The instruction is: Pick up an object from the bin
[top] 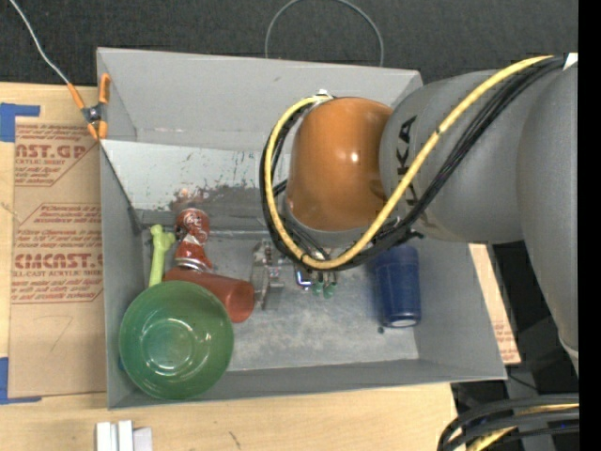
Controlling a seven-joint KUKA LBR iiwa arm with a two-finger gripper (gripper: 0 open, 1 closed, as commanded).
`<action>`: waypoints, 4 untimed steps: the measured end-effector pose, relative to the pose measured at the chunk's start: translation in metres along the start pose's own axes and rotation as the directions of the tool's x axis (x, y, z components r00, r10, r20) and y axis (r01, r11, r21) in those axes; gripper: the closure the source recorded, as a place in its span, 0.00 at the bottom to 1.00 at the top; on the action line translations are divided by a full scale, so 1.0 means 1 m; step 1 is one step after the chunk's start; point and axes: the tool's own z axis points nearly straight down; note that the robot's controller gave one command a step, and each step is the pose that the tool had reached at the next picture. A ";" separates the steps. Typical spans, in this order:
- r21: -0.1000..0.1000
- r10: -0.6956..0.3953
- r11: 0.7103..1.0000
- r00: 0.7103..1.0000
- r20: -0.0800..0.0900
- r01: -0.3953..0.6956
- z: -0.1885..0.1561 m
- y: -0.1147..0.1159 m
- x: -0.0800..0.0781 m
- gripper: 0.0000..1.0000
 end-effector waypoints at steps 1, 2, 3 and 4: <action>0.004 0.056 0.998 0.998 -0.005 -0.056 0.038 0.009 -0.015 1.00; -0.001 -0.105 0.994 0.994 0.009 0.105 0.087 0.040 -0.020 1.00; 0.001 -0.255 0.967 0.967 0.000 0.255 0.118 0.044 -0.006 0.00; 0.001 -0.255 0.967 0.967 0.000 0.255 0.118 0.044 -0.006 0.00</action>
Offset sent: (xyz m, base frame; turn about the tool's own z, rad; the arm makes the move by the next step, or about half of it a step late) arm 0.0202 0.0576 -0.1238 -0.1999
